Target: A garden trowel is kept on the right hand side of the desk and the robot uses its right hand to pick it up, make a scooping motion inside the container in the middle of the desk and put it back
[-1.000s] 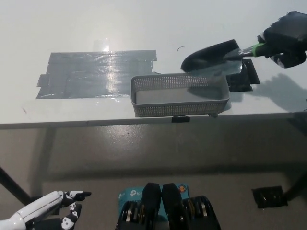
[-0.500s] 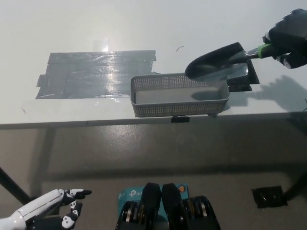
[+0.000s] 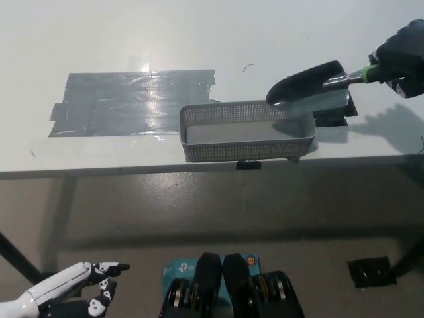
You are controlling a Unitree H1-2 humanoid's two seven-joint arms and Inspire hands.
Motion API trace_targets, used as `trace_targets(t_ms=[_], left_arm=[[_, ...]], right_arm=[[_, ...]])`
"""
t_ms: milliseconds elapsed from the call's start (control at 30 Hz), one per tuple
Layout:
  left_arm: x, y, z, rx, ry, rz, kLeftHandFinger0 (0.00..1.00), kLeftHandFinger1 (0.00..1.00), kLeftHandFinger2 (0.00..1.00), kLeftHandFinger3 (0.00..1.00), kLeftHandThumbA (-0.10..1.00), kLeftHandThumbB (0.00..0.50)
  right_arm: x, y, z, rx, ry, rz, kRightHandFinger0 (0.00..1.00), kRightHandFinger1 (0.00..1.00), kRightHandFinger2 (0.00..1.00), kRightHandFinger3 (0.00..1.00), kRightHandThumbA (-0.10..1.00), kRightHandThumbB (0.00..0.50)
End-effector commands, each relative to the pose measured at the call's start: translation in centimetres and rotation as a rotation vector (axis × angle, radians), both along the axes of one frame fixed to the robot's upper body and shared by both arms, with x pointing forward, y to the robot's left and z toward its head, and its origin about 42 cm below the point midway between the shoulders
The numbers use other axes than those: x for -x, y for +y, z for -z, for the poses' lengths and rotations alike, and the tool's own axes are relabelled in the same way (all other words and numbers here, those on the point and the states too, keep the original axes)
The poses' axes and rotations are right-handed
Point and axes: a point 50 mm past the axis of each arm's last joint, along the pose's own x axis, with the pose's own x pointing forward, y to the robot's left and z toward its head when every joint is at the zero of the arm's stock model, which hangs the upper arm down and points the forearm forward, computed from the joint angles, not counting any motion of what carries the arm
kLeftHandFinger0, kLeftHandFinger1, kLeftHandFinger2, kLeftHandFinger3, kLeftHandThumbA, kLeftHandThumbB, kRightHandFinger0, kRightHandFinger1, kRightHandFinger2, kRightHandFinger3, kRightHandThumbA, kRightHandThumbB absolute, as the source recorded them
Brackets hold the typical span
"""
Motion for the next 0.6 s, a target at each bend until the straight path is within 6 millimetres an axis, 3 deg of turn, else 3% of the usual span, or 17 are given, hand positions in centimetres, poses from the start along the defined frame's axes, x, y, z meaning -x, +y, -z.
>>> trace_targets(t_ms=[0,33,67,100,167,200,233,267,400,433,467,500,533,567], left_arm=[[-0.4,0.2,-1.3,-0.026,-0.024,0.019,1.0,1.0,1.0,1.0,1.0,0.325],[-0.4,0.2,-1.3,-0.028,-0.025,0.021,1.0,1.0,1.0,1.0,1.0,0.346],[-0.4,0.2,-1.3,-0.031,-0.024,0.021,1.0,1.0,1.0,1.0,1.0,0.36],[-0.5,0.2,-1.4,-0.025,-0.023,0.024,1.0,1.0,1.0,1.0,1.0,0.361],[-0.6,0.1,-1.5,-0.026,-0.026,0.026,1.0,1.0,1.0,1.0,1.0,0.348],[-0.7,0.1,-1.6,-0.032,-0.032,0.03,1.0,1.0,1.0,1.0,1.0,0.352],[-0.7,0.0,-1.7,-0.034,-0.034,0.032,1.0,1.0,1.0,1.0,1.0,0.351],[-0.8,0.0,-1.7,-0.031,-0.035,0.032,1.0,1.0,1.0,1.0,1.0,0.364],[-0.8,-0.1,-1.8,-0.032,-0.037,0.042,1.0,1.0,1.0,1.0,1.0,0.386],[-0.8,-0.1,-1.9,-0.03,-0.039,0.042,1.0,1.0,1.0,1.0,1.0,0.39],[-0.8,-0.1,-1.8,-0.024,-0.036,0.035,1.0,1.0,1.0,1.0,1.0,0.388],[-0.8,-0.1,-1.8,-0.022,-0.036,0.036,1.0,1.0,1.0,1.0,1.0,0.389],[-0.7,-0.1,-1.8,-0.021,-0.04,0.032,1.0,1.0,1.0,1.0,1.0,0.385],[-0.7,-0.1,-1.8,-0.02,-0.039,0.033,1.0,1.0,1.0,1.0,1.0,0.377]], right_arm=[[-0.5,0.0,-1.5,0.021,-0.046,0.05,0.04,0.08,0.09,0.58,-0.1,0.0],[-0.4,0.0,-1.3,0.03,-0.043,0.052,0.21,0.3,0.35,0.66,-0.1,0.0],[-0.5,0.4,-0.7,0.056,-0.04,0.043,0.24,0.28,0.36,0.67,-0.09,0.001],[-0.5,0.3,-0.4,0.068,-0.043,0.04,0.26,0.3,0.42,0.76,-0.04,0.0],[-0.5,0.5,0.0,0.063,-0.044,0.016,0.06,0.12,0.29,0.84,-0.07,0.0],[-0.5,0.8,0.3,0.066,-0.043,0.01,0.01,0.06,0.24,0.84,-0.08,0.0],[-0.5,0.8,0.3,0.068,-0.044,0.012,0.0,0.04,0.23,0.84,-0.08,0.0],[-0.6,1.0,0.5,0.073,-0.042,0.016,0.0,0.0,0.11,0.7,-0.1,0.0],[-0.8,1.8,1.7,0.14,-0.031,0.049,0.0,0.0,0.05,0.64,-0.01,0.0],[-0.8,2.0,1.9,0.185,-0.021,0.088,0.0,0.02,0.09,0.73,0.03,0.0],[-1.2,2.2,2.2,0.221,-0.014,0.154,0.0,0.03,0.11,0.88,0.04,0.0],[-1.2,2.1,2.3,0.226,-0.013,0.163,0.0,0.07,0.14,0.89,0.04,0.0],[-1.2,2.3,2.3,0.271,-0.006,0.197,0.0,0.08,0.19,1.0,0.1,0.0],[-1.3,2.4,2.3,0.313,-0.009,0.215,0.0,0.08,0.2,1.0,0.14,0.0]])
